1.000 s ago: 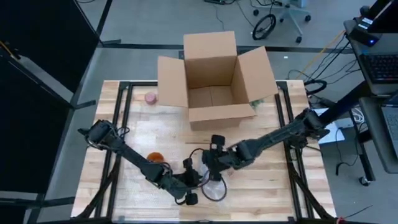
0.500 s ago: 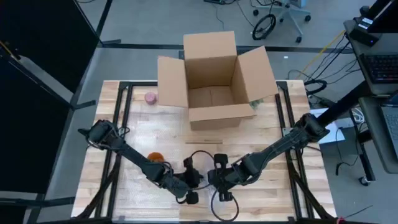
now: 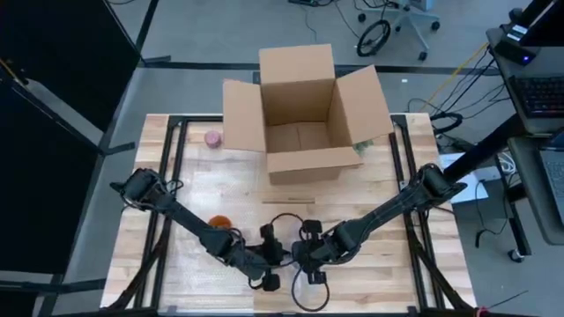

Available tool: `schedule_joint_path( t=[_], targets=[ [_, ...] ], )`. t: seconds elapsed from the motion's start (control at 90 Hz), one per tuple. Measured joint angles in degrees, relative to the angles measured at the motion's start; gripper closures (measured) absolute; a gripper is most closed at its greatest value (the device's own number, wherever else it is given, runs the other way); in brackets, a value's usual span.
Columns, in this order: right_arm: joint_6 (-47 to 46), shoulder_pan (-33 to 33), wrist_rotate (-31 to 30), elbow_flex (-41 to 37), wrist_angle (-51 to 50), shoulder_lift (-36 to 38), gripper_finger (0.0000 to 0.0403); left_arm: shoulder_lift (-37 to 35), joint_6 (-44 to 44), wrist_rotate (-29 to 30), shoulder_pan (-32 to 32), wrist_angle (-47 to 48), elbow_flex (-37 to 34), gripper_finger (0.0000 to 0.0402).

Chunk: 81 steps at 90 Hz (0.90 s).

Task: Wrap mug
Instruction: Wrap the pink cup with the bubble wrap

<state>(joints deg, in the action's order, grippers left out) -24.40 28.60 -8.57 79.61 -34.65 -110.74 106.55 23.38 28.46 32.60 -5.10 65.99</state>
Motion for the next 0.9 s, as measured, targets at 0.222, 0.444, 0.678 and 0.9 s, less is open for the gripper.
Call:
schedule_joint_path(
  t=[0.222, 0.444, 0.678, 0.9],
  targets=[
    [0.7, -1.2, 1.3, 0.0, 0.7, -0.2, 0.0403, -5.8, 8.5, -3.0, 1.2, 21.8, 2.7, 0.0402],
    [1.3, -1.3, 1.1, -0.2, -0.1, -0.3, 0.0403, -12.2, 11.6, -4.5, 2.4, 27.8, 3.1, 0.0401],
    [1.1, -1.5, 1.2, -0.3, 0.4, -0.3, 0.0403, -11.7, 6.9, -4.2, 2.4, 16.6, 3.2, 0.0401],
    [1.1, -1.5, 1.0, -0.3, 2.1, -0.4, 0.0403, -3.8, 0.1, -2.1, 1.4, 2.7, 3.1, 0.0401]
  ],
)
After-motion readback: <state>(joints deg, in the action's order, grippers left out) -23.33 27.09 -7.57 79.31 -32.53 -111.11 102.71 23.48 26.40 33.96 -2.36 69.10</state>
